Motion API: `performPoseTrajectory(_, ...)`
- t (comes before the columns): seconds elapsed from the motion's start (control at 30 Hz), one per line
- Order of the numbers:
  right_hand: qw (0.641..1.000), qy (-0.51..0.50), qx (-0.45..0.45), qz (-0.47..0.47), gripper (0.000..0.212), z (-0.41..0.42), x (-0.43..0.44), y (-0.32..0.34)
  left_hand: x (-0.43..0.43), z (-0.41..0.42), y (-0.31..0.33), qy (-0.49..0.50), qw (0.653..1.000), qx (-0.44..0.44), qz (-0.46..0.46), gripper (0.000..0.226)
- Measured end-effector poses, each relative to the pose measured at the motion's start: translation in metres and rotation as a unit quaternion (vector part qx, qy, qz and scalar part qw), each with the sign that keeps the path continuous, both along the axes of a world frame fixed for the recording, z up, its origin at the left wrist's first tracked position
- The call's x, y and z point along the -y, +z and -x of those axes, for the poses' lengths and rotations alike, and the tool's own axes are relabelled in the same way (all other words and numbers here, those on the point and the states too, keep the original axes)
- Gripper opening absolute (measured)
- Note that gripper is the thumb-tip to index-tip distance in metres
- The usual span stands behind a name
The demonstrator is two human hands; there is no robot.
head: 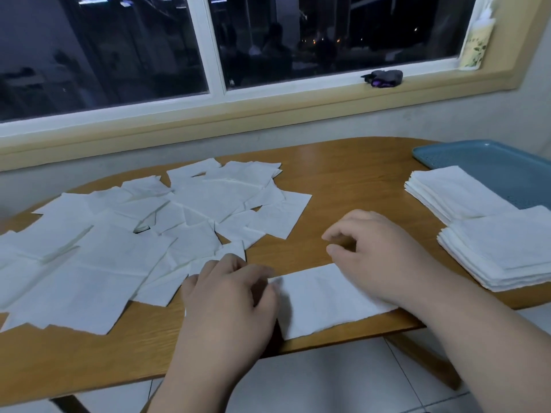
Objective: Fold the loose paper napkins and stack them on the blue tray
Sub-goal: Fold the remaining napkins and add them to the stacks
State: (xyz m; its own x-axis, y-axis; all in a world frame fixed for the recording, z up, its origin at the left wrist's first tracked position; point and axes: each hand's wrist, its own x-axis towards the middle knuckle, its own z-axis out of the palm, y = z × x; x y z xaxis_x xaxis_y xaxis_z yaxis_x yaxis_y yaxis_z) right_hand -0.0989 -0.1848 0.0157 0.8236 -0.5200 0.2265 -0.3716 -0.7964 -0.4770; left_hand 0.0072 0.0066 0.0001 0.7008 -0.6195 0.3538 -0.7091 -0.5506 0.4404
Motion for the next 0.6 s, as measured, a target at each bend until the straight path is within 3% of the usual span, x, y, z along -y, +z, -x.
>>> performPoseTrajectory(0.17, 0.994, 0.048, -0.092, 0.043, 0.030, -0.068, 0.008, 0.002, -0.005, -0.005, 0.002, 0.008, 1.000, -0.023, 0.011, 0.020)
performPoseTrajectory(0.3, 0.984, 0.067, -0.143, 0.085, 0.011, -0.101, 0.008, -0.001, -0.007, -0.010, 0.003, 0.014, 0.999, -0.033, 0.016, 0.021)
performPoseTrajectory(0.47, 0.977, 0.016, -0.138, 0.161, 0.019, -0.099, 0.005, -0.003, -0.010, -0.014, 0.003, 0.011, 0.999, -0.037, 0.027, 0.022)
performPoseTrajectory(0.6, 0.989, -0.012, -0.095, 0.115, 0.017, -0.073, 0.002, 0.002, -0.011, -0.015, 0.002, 0.013, 0.999, -0.036, 0.039, 0.027)
